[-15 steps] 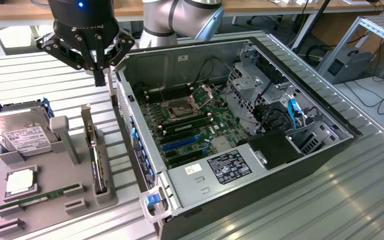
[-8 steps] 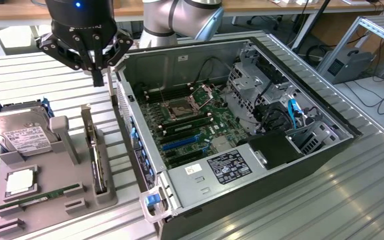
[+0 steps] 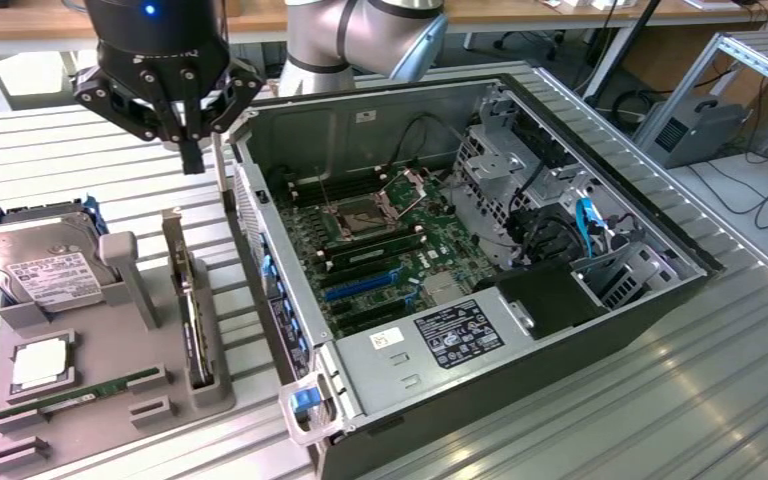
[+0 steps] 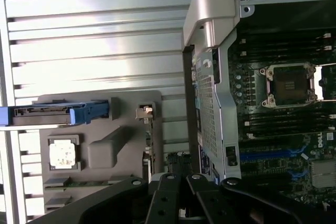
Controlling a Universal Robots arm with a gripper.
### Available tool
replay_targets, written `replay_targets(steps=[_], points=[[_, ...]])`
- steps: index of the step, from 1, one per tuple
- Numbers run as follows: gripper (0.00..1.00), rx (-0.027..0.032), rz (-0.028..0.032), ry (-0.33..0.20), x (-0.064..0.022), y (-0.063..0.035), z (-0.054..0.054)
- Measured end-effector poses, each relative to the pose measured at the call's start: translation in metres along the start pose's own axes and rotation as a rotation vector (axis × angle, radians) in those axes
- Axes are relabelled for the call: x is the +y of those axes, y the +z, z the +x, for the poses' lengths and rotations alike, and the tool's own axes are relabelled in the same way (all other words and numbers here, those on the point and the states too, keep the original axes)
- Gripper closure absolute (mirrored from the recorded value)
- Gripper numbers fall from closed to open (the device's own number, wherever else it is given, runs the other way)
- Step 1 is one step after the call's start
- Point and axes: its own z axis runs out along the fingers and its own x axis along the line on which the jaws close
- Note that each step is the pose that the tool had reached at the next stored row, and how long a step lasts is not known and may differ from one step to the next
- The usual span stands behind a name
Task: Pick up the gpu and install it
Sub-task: 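Reach for the gpu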
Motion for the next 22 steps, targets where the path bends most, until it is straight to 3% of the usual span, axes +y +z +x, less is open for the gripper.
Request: replay_targets(steps=[22], points=[[0.89, 0.0000, 0.0002, 0.000, -0.0006, -0.0003, 0.0082]])
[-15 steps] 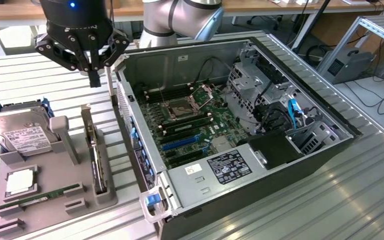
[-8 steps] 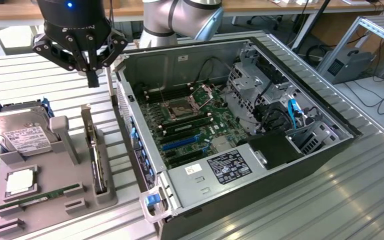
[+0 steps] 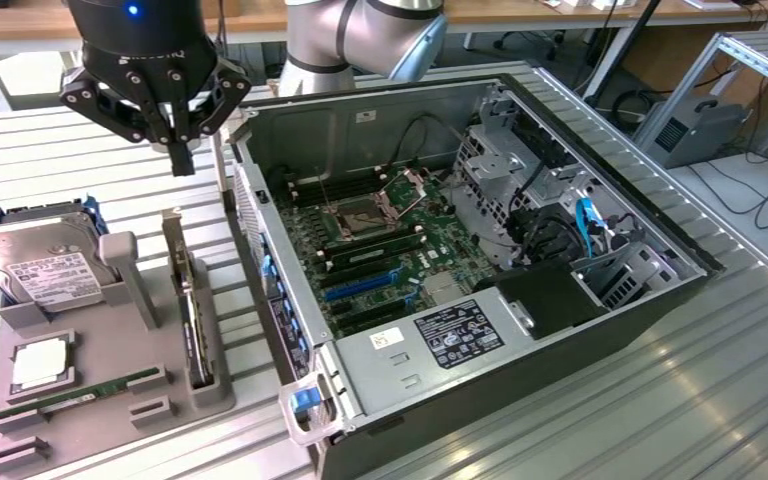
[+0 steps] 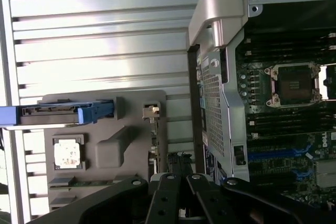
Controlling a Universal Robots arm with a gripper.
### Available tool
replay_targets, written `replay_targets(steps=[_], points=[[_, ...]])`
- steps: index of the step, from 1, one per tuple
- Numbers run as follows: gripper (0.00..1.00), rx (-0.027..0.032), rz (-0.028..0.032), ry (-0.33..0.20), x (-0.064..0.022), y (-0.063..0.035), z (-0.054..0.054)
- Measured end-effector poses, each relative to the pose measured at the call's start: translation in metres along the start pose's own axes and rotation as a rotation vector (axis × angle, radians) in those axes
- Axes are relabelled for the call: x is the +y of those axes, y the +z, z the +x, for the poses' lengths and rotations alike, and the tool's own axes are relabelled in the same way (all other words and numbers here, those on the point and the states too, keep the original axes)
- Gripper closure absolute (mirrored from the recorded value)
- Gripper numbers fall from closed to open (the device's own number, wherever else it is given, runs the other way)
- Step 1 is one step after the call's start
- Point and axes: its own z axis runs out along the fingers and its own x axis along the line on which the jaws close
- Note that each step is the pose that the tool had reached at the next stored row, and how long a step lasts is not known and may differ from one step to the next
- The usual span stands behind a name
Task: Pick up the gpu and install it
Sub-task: 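Reach for the gpu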
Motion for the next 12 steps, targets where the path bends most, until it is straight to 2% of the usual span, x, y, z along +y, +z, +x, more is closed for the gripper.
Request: replay_targets(steps=[12], points=[[0.89, 0.0000, 0.0001, 0.000, -0.0004, -0.0001, 0.0052]])
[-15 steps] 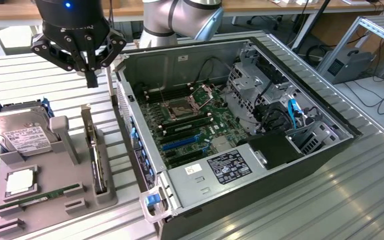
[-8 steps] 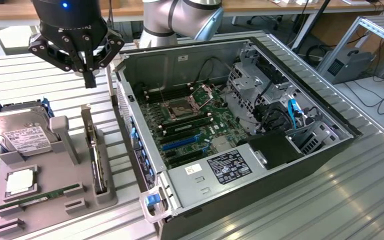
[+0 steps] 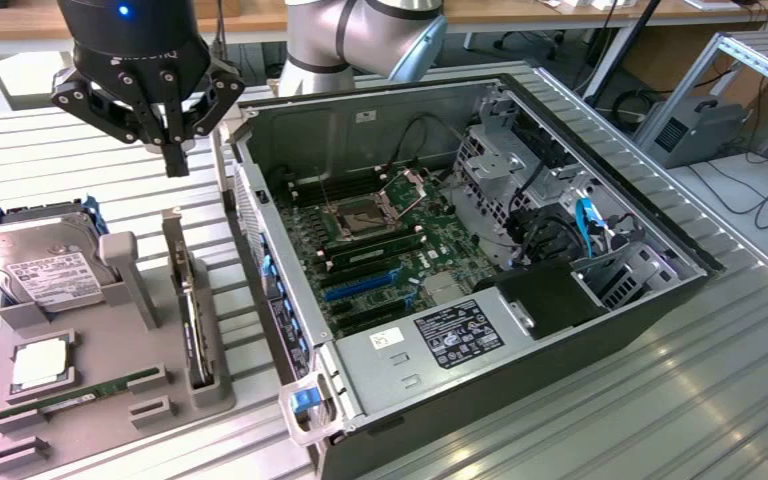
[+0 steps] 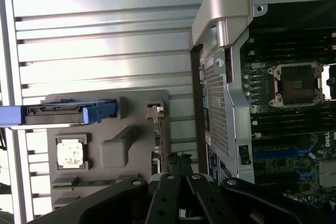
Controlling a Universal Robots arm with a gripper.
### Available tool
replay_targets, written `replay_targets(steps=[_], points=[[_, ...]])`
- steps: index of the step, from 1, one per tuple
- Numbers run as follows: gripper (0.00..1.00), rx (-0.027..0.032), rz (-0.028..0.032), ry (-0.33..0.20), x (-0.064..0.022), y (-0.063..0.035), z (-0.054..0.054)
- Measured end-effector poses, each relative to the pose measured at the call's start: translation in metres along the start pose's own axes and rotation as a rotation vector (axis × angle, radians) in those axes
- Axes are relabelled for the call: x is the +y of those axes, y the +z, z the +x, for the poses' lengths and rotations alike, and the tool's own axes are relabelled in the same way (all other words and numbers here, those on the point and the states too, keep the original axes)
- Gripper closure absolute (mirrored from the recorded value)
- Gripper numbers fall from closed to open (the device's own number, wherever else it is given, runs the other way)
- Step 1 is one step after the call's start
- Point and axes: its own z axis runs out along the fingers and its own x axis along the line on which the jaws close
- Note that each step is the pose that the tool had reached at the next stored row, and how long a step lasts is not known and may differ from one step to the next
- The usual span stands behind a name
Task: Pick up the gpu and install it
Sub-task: 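Reach for the gpu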
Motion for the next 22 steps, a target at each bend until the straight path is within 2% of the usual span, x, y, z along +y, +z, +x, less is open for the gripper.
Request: replay_targets(steps=[22], points=[[0.89, 0.0000, 0.0001, 0.000, -0.0007, -0.0002, 0.0093]])
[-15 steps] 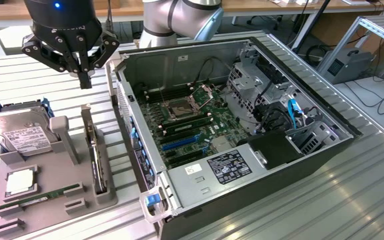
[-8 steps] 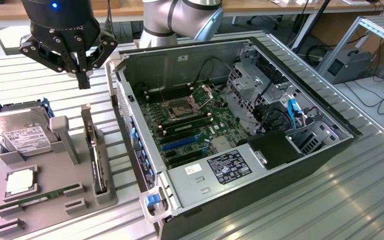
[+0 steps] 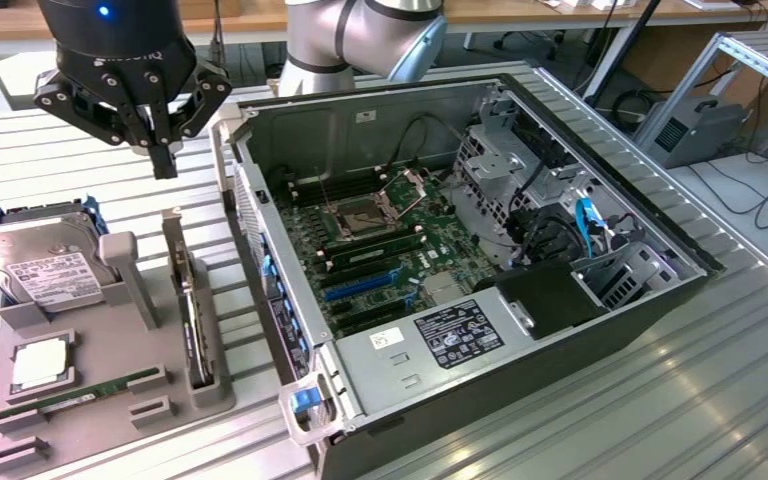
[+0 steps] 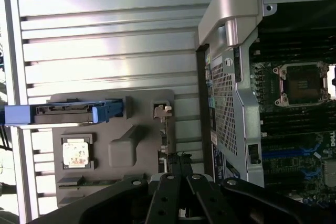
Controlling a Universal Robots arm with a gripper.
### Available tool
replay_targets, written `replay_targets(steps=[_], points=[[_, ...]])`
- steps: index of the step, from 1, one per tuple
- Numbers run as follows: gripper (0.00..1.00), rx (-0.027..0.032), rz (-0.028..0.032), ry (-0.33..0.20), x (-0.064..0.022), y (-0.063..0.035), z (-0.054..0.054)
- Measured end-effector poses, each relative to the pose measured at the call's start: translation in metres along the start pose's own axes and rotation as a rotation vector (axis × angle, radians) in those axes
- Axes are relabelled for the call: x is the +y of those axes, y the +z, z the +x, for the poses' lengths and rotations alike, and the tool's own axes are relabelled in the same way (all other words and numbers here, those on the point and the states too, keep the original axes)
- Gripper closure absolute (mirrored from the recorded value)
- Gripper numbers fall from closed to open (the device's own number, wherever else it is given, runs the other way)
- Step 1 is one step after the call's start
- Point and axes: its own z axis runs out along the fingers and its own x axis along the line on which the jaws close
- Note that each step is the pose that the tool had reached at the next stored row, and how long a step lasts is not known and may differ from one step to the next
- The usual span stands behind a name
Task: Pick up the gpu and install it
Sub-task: 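Reach for the gpu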
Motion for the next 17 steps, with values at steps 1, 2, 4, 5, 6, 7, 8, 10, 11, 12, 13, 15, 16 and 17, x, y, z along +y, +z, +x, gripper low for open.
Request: replay_targets(steps=[1, 2, 4, 5, 6, 7, 8, 10, 11, 12, 13, 15, 16, 17], points=[[0.89, 0.0000, 0.0000, 0.000, 0.0000, 0.0000, 0.0003], [0.89, 0.0000, 0.0001, 0.000, -0.0001, 0.0000, 0.0007], [0.89, 0.0000, 0.0001, 0.000, -0.0001, 0.0000, 0.0013], [0.89, 0.0000, 0.0001, 0.000, -0.0001, 0.0000, 0.0016], [0.89, 0.0000, 0.0001, 0.000, -0.0002, -0.0001, 0.0020], [0.89, 0.0000, 0.0001, 0.000, -0.0002, -0.0001, 0.0022], [0.89, 0.0000, 0.0001, 0.000, -0.0002, -0.0001, 0.0025], [0.89, 0.0000, 0.0002, 0.000, -0.0002, -0.0001, 0.0029], [0.89, 0.0000, 0.0002, 0.000, -0.0002, -0.0001, 0.0031], [0.89, 0.0000, 0.0002, 0.000, -0.0003, -0.0001, 0.0036], [0.89, 0.0000, 0.0003, 0.000, -0.0003, -0.0001, 0.0039], [0.89, 0.0000, 0.0004, 0.000, -0.0003, -0.0001, 0.0046], [0.89, 0.0000, 0.0004, 0.000, -0.0004, -0.0001, 0.0050], [0.89, 0.0000, 0.0005, 0.000, -0.0004, -0.0002, 0.0054]])
